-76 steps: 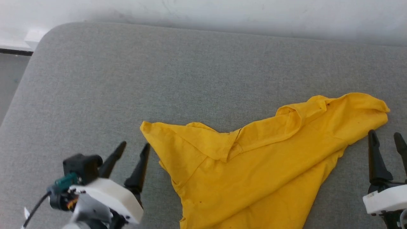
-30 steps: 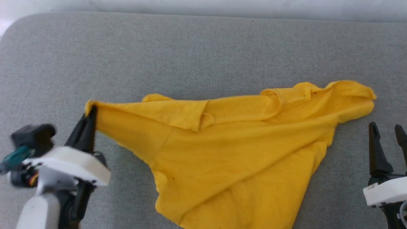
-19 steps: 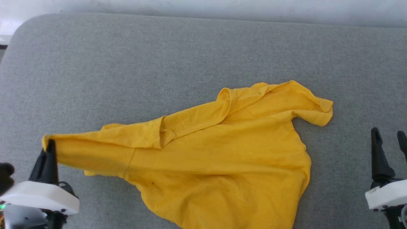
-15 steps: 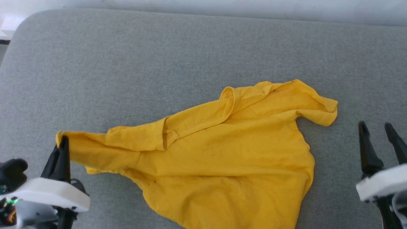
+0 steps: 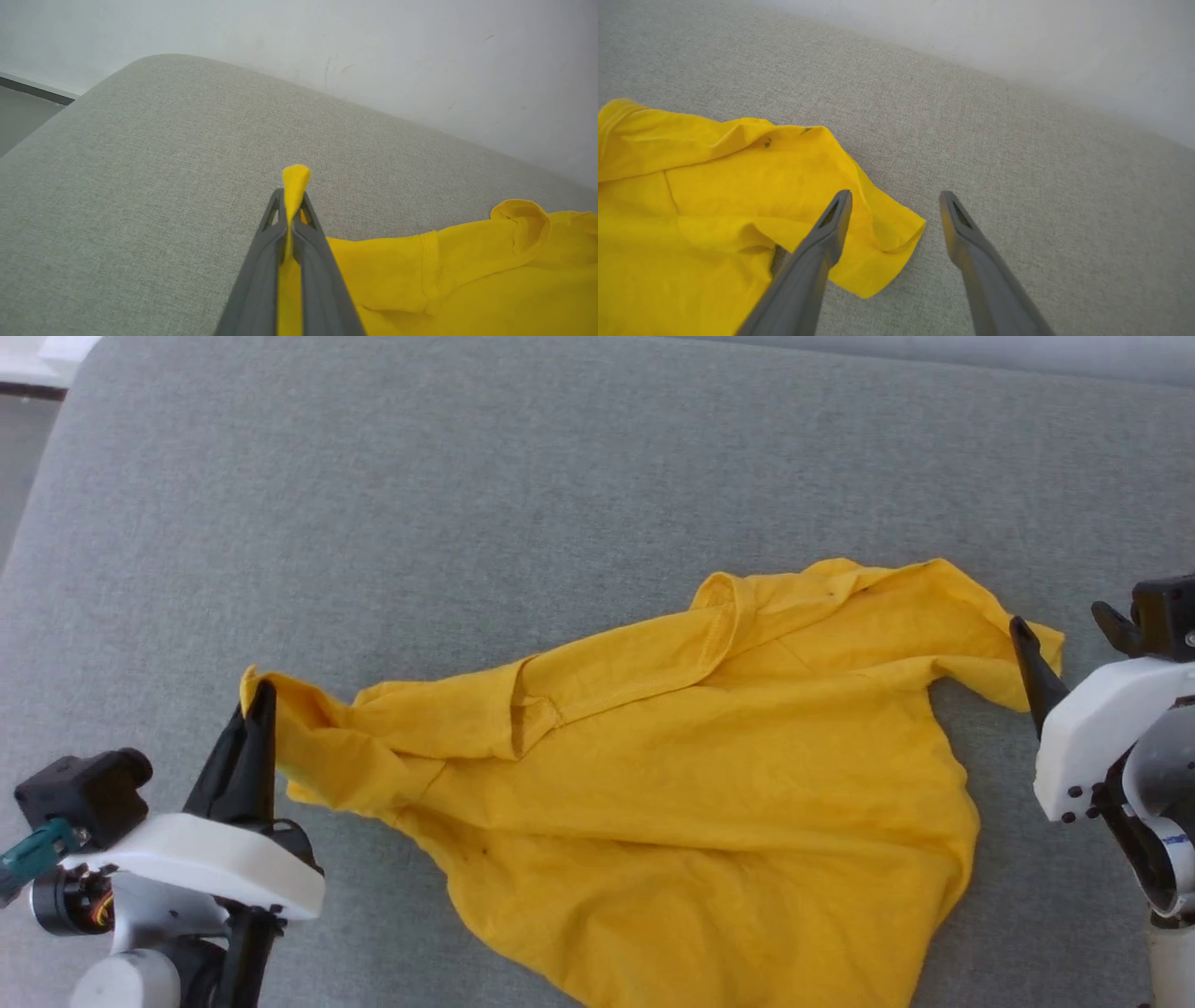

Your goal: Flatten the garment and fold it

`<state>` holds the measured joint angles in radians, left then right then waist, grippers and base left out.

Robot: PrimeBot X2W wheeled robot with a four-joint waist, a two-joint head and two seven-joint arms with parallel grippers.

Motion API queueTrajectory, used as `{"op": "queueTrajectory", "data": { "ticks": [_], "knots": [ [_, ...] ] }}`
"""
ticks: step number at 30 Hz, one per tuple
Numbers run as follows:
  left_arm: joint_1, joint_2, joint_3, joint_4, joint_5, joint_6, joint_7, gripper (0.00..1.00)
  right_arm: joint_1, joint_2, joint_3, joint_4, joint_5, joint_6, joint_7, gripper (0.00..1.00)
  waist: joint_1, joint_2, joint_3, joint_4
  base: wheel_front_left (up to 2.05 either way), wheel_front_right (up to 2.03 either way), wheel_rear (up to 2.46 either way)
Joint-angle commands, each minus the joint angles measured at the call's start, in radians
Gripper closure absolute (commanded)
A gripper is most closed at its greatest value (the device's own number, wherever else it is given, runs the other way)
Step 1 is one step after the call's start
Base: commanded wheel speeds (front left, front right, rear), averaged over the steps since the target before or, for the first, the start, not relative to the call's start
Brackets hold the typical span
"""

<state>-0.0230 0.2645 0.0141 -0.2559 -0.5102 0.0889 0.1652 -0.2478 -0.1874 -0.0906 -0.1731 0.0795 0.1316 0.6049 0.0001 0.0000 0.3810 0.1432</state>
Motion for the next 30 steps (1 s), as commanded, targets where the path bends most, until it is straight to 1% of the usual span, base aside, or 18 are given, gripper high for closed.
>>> {"op": "queueTrajectory", "data": {
  "ticks": [1,3,9,17,23,24,25,26,27,28,29,30],
  "knots": [
    [-0.013,-0.003,-0.004,0.006,0.003,-0.006,-0.008,1.00,-0.018,-0.010,0.006,0.008,-0.003,-0.001,0.005,0.00,-0.0001,0.0000,0.012,0.021,0.00,0.00,0.00],
    [-0.014,-0.004,-0.008,0.012,0.001,-0.008,-0.009,1.00,-0.025,-0.025,0.018,0.024,0.000,-0.001,0.014,0.00,-0.0001,0.0000,0.012,0.030,0.00,0.00,0.00],
    [-0.009,-0.007,-0.015,0.020,-0.002,-0.009,-0.012,1.00,-0.028,-0.039,0.023,0.077,-0.010,-0.001,0.027,0.00,-0.0001,0.0000,0.010,0.044,0.00,0.00,0.00],
    [-0.007,-0.006,-0.023,0.018,-0.006,-0.010,-0.011,1.00,-0.011,-0.050,-0.029,0.140,-0.046,-0.001,0.025,0.00,-0.0001,0.0000,0.022,0.046,0.00,0.00,0.00],
    [-0.014,-0.005,-0.026,0.014,-0.008,-0.008,-0.015,1.00,-0.022,-0.032,-0.057,0.177,-0.046,-0.001,-0.018,0.00,-0.0001,0.0000,0.050,0.039,0.00,0.00,0.00],
    [-0.017,-0.005,-0.026,0.014,-0.008,-0.008,-0.016,1.00,-0.026,-0.030,-0.053,0.183,-0.044,-0.001,-0.028,0.06,-0.0001,0.0000,0.055,0.037,0.00,0.00,0.00],
    [-0.019,-0.005,-0.026,0.014,-0.008,-0.008,-0.017,1.00,-0.032,-0.028,-0.048,0.189,-0.037,-0.001,-0.042,0.40,-0.0001,0.0000,0.060,0.036,0.00,0.00,0.00],
    [-0.021,-0.004,-0.027,0.013,-0.008,-0.008,-0.018,1.00,-0.040,-0.025,-0.047,0.196,-0.032,-0.001,-0.056,0.57,-0.0001,0.0000,0.066,0.034,0.00,0.00,0.00],
    [-0.024,-0.004,-0.028,0.013,-0.007,-0.008,-0.019,1.00,-0.046,-0.026,-0.048,0.206,-0.031,-0.001,-0.068,0.71,-0.0001,0.0000,0.071,0.033,0.00,0.00,0.00],
    [-0.028,-0.004,-0.029,0.014,-0.007,-0.008,-0.020,1.00,-0.053,-0.027,-0.046,0.217,-0.031,-0.001,-0.079,0.95,-0.0001,0.0000,0.076,0.033,0.00,0.00,0.00],
    [-0.031,-0.004,-0.031,0.015,-0.007,-0.009,-0.021,1.00,-0.058,-0.026,-0.046,0.230,-0.028,-0.001,-0.087,1.00,-0.0001,0.0000,0.080,0.032,0.00,0.00,0.00],
    [-0.035,-0.005,-0.032,0.016,-0.008,-0.009,-0.021,1.00,-0.063,-0.026,-0.045,0.244,-0.027,-0.001,-0.092,1.00,-0.0001,0.0000,0.084,0.031,0.00,0.00,0.00]
  ]
}}
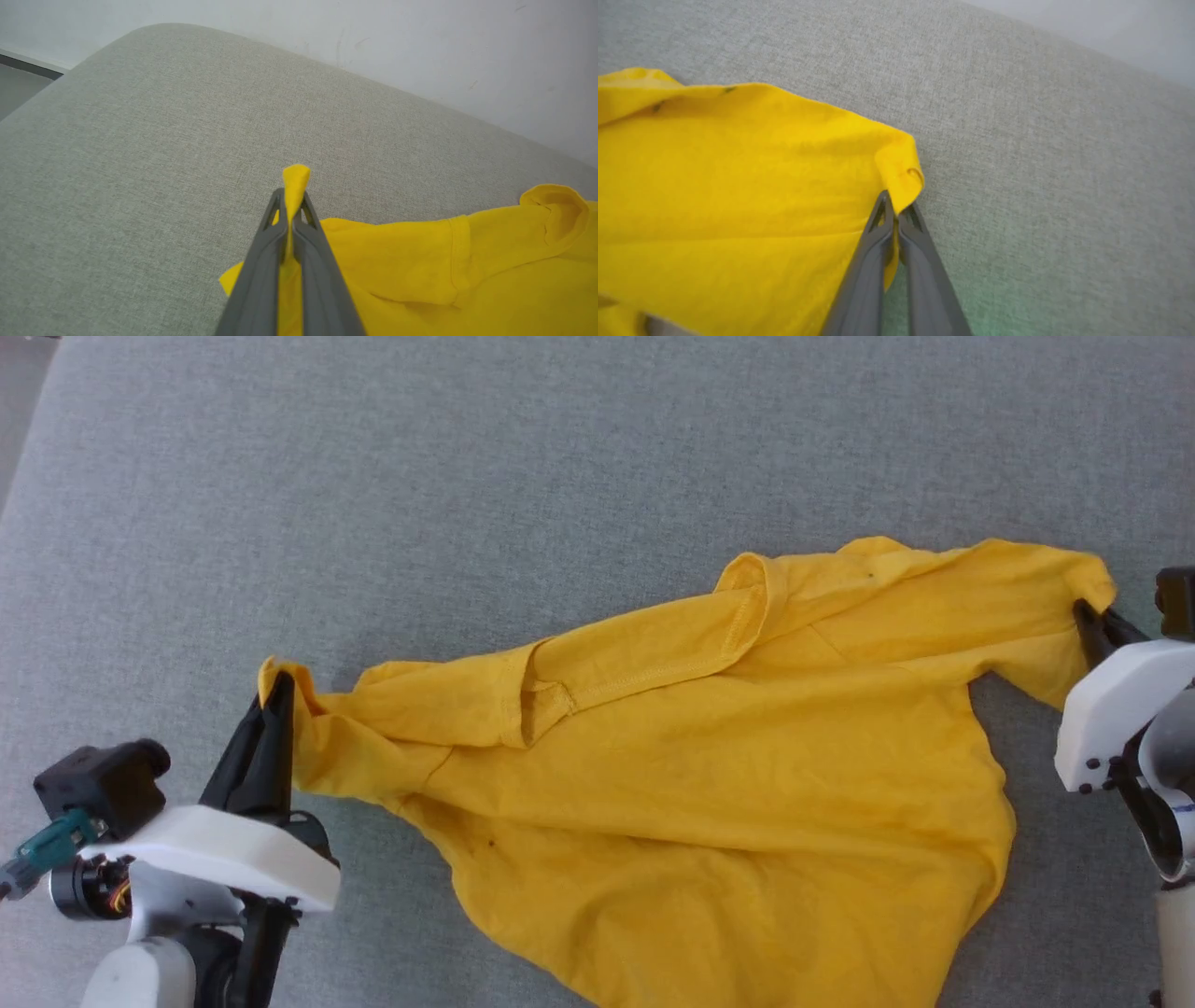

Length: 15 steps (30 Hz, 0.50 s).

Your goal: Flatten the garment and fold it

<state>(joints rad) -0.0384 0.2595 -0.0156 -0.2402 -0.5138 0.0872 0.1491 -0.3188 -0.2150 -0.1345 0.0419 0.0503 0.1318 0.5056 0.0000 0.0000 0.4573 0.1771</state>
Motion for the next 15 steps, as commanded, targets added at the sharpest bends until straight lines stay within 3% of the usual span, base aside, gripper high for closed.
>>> {"op": "queueTrajectory", "data": {
  "ticks": [1,7,15],
  "knots": [
    [-0.023,0.000,-0.004,0.002,-0.004,-0.008,-0.006,1.00,0.005,0.002,-0.001,0.040,0.002,-0.001,0.004,1.00,0.0000,0.0000,0.010,-0.003,0.00,0.00,0.00],
    [-0.035,0.001,-0.005,0.004,0.003,-0.006,-0.022,1.00,-0.018,0.021,-0.009,0.048,0.027,-0.001,-0.039,1.00,0.0000,0.0000,-0.008,-0.017,0.00,0.00,0.00],
    [-0.051,-0.013,0.030,-0.042,-0.011,0.006,-0.082,1.00,-0.038,0.064,-0.039,-0.026,0.090,-0.001,-0.123,1.00,0.0000,0.0000,-0.132,-0.057,0.00,0.00,0.00]
  ]
}}
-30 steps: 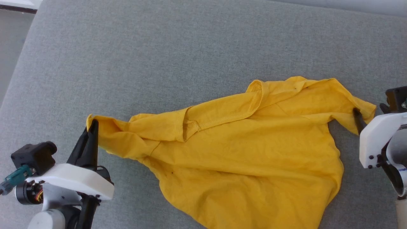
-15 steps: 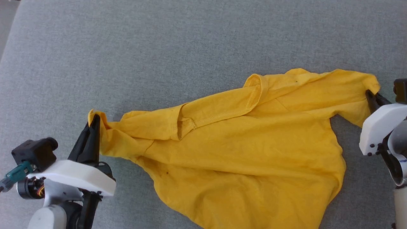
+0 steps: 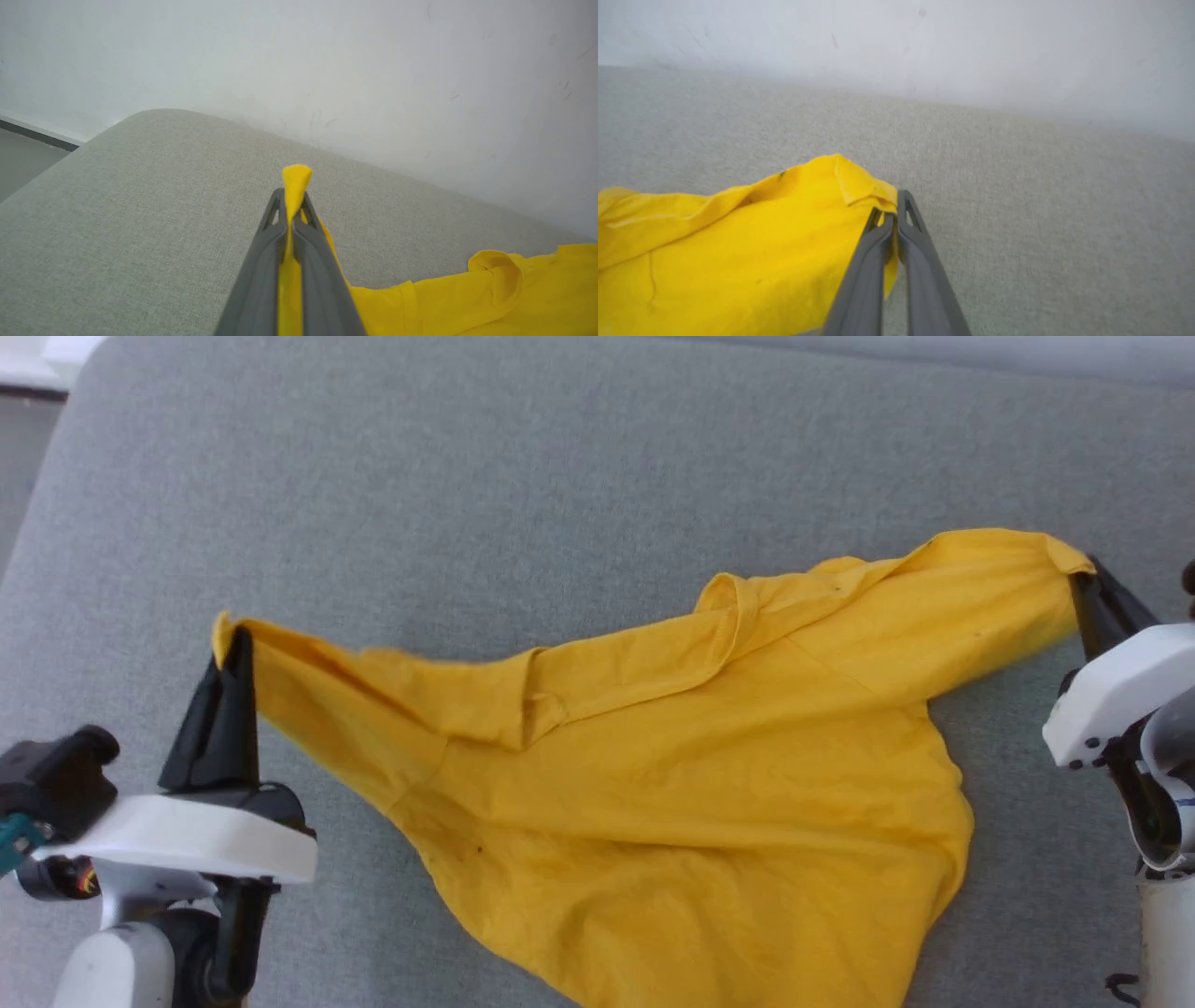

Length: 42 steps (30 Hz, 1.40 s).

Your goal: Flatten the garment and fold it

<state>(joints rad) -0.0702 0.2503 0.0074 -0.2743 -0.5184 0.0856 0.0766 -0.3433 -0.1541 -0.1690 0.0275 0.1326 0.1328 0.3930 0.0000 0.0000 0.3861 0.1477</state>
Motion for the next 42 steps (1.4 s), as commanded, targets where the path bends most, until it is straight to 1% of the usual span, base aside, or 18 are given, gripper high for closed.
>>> {"op": "queueTrajectory", "data": {
  "ticks": [1,4,7,11,14,18,22,26,32,35,38,39,40,41,42],
  "knots": [
    [-0.023,-0.004,0.013,-0.013,-0.006,0.011,-0.017,1.00,-0.016,0.010,-0.009,-0.024,0.015,-0.002,-0.021,1.00,0.0000,0.0000,-0.081,-0.033,0.00,0.00,0.00],
    [-0.050,0.021,0.016,-0.021,0.020,0.009,-0.022,1.00,-0.029,0.019,-0.012,-0.062,0.038,-0.002,-0.039,1.00,0.0000,0.0000,-0.133,-0.046,0.00,0.00,0.00],
    [-0.112,0.060,0.004,-0.025,0.049,0.000,0.007,1.00,-0.066,0.014,0.003,-0.104,0.052,-0.002,-0.043,1.00,0.0000,0.0000,-0.182,-0.062,0.00,0.00,0.00],
    [-0.263,0.123,-0.014,-0.003,0.084,-0.019,0.063,1.00,-0.167,-0.012,0.046,-0.139,0.061,-0.002,-0.035,1.00,0.0000,0.0000,-0.242,-0.084,0.00,0.00,0.00],
    [-0.405,0.150,-0.040,0.048,0.098,-0.039,0.104,1.00,-0.264,-0.039,0.085,-0.130,0.068,-0.002,-0.024,1.00,0.0000,0.0000,-0.283,-0.096,0.00,0.00,0.00],
    [-0.579,0.149,-0.084,0.137,0.102,-0.057,0.156,1.00,-0.386,-0.061,0.137,-0.086,0.080,-0.002,-0.007,1.00,0.0000,0.0000,-0.325,-0.113,0.00,0.00,0.00],
    [-0.705,0.144,-0.127,0.216,0.124,-0.068,0.187,1.00,-0.485,-0.071,0.174,-0.032,0.084,-0.002,-0.001,1.00,0.0000,0.0000,-0.353,-0.135,0.00,0.00,0.00],
    [-0.786,0.136,-0.156,0.257,0.126,-0.081,0.216,1.00,-0.552,-0.075,0.203,0.009,0.093,-0.002,0.011,1.00,0.0000,0.0000,-0.367,-0.158,0.00,0.00,0.00],
    [-0.849,0.117,-0.154,0.254,0.095,-0.072,0.261,1.00,-0.610,-0.075,0.222,0.017,0.122,-0.002,0.051,1.00,0.0000,0.0000,-0.369,-0.186,0.00,0.00,0.00],
    [-0.877,0.124,-0.149,0.237,0.079,-0.068,0.304,1.00,-0.640,-0.080,0.234,0.007,0.134,-0.002,0.083,1.00,0.0000,0.0000,-0.354,-0.206,0.00,0.00,0.00],
    [-0.912,0.122,-0.138,0.224,0.057,-0.054,0.350,1.00,-0.676,-0.077,0.240,0.002,0.143,-0.002,0.124,1.00,0.0000,0.0000,-0.316,-0.225,0.00,0.00,0.00],
    [-0.925,0.124,-0.139,0.224,0.056,-0.053,0.362,1.00,-0.689,-0.070,0.236,0.006,0.148,-0.002,0.139,1.00,0.0000,0.0000,-0.299,-0.231,0.00,0.00,0.00],
    [-0.955,0.124,-0.140,0.234,0.056,-0.045,0.381,1.00,-0.725,-0.061,0.229,0.023,0.140,-0.002,0.160,1.00,0.0000,0.0000,-0.254,-0.242,0.00,0.00,0.00],
    [-0.955,0.124,-0.140,0.234,0.056,-0.045,0.381,1.00,-0.725,-0.061,0.229,0.023,0.140,-0.002,0.160,1.00,0.0000,0.0000,-0.254,-0.242,0.00,0.00,0.00],
    [-0.994,0.121,-0.136,0.255,0.062,-0.032,0.382,1.00,-0.773,-0.062,0.227,0.053,0.113,-0.002,0.161,1.00,0.0000,0.0000,-0.200,-0.251,0.00,0.00,0.00]
  ]
}}
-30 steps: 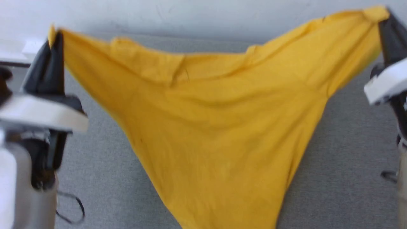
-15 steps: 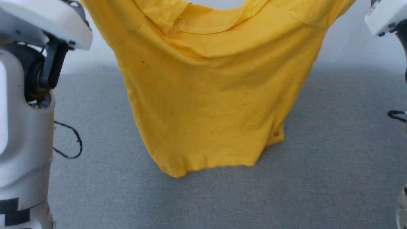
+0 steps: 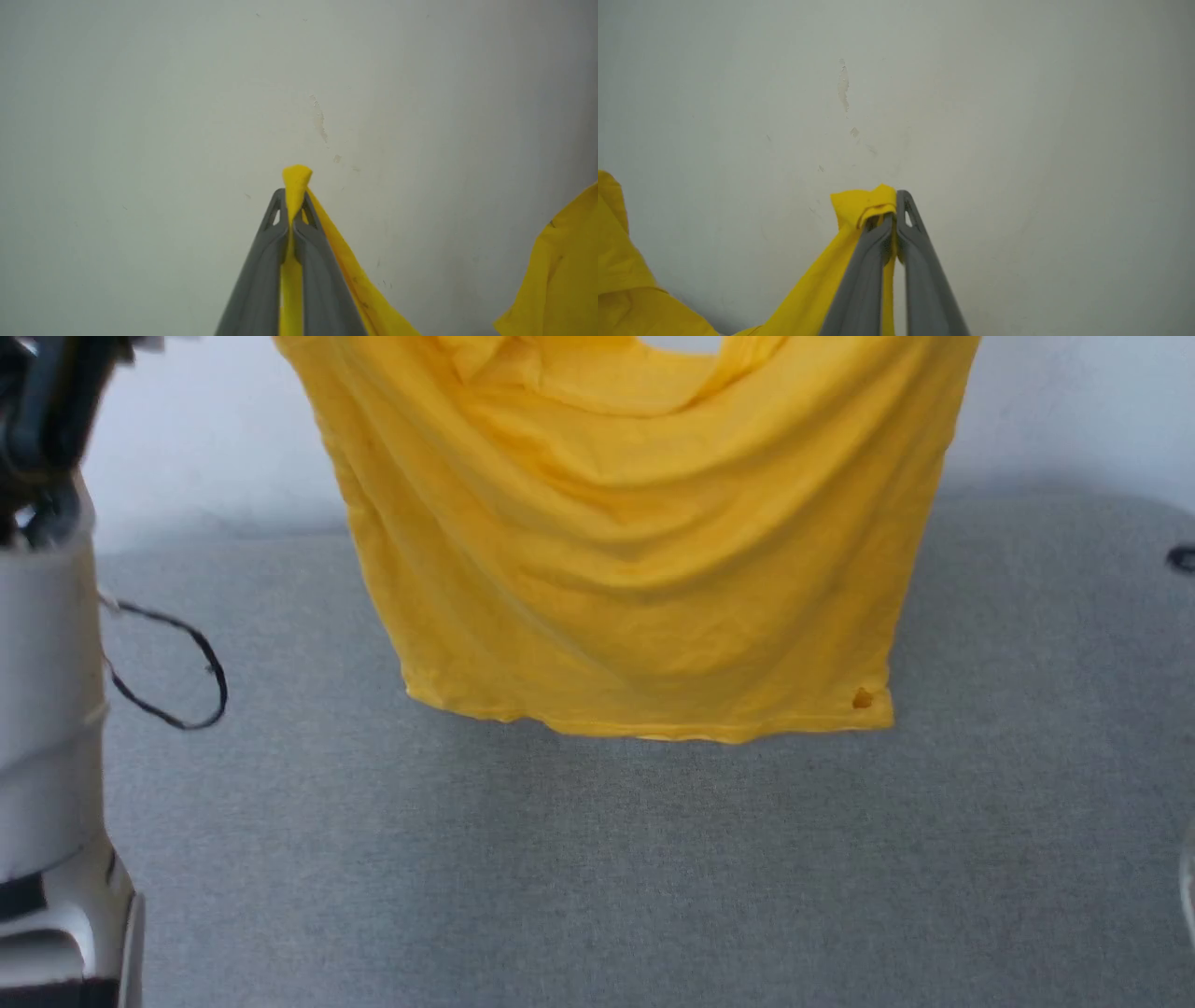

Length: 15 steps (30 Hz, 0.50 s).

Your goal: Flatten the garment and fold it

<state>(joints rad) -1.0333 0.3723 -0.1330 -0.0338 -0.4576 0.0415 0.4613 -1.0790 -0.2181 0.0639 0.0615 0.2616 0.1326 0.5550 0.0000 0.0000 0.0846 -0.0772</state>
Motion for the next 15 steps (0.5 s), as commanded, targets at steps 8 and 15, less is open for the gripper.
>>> {"op": "queueTrajectory", "data": {
  "ticks": [8,15],
  "knots": [
    [-0.283,-0.013,-0.009,0.155,0.092,0.027,-0.144,1.00,-0.270,0.019,-0.032,0.175,-0.132,-0.002,-0.070,1.00,0.0000,0.0000,0.309,-0.034,0.00,0.00,0.00],
    [-0.535,-0.042,0.005,0.328,0.121,0.017,-0.355,1.00,-0.499,0.050,-0.043,0.332,-0.262,-0.002,-0.206,1.00,0.0000,0.0000,0.442,-0.039,0.00,0.00,0.00]
  ]
}}
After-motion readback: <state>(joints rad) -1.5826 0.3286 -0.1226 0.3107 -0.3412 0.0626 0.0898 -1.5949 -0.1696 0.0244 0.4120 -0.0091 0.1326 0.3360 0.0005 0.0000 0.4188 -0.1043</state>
